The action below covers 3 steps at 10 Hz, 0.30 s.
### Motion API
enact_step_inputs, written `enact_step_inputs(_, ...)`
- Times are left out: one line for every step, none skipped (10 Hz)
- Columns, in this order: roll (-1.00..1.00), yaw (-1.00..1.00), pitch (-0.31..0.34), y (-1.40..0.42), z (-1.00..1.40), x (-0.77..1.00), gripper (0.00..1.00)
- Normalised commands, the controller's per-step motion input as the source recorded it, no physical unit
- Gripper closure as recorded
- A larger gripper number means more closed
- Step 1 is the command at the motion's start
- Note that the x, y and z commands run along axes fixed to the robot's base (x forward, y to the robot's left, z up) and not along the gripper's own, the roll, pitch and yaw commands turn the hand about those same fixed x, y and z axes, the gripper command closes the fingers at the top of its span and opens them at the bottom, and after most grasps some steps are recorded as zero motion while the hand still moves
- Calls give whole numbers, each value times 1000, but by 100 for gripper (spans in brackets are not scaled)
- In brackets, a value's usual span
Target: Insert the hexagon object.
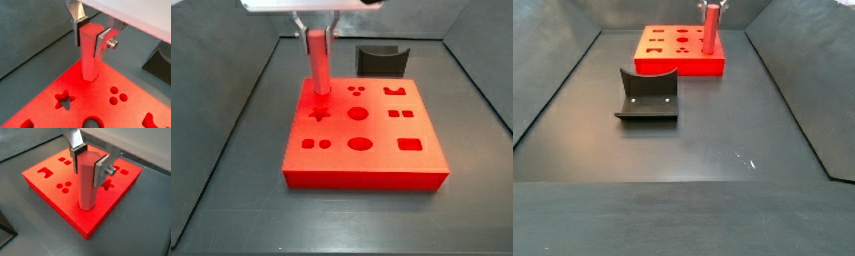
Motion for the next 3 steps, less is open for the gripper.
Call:
enact_step_inputs(93, -49, 0, 0, -411, 31, 100)
enact_step_inputs(76, -34, 0, 0, -306, 0, 100)
enact_step_inputs(0, 0, 0, 0, 0, 0, 100)
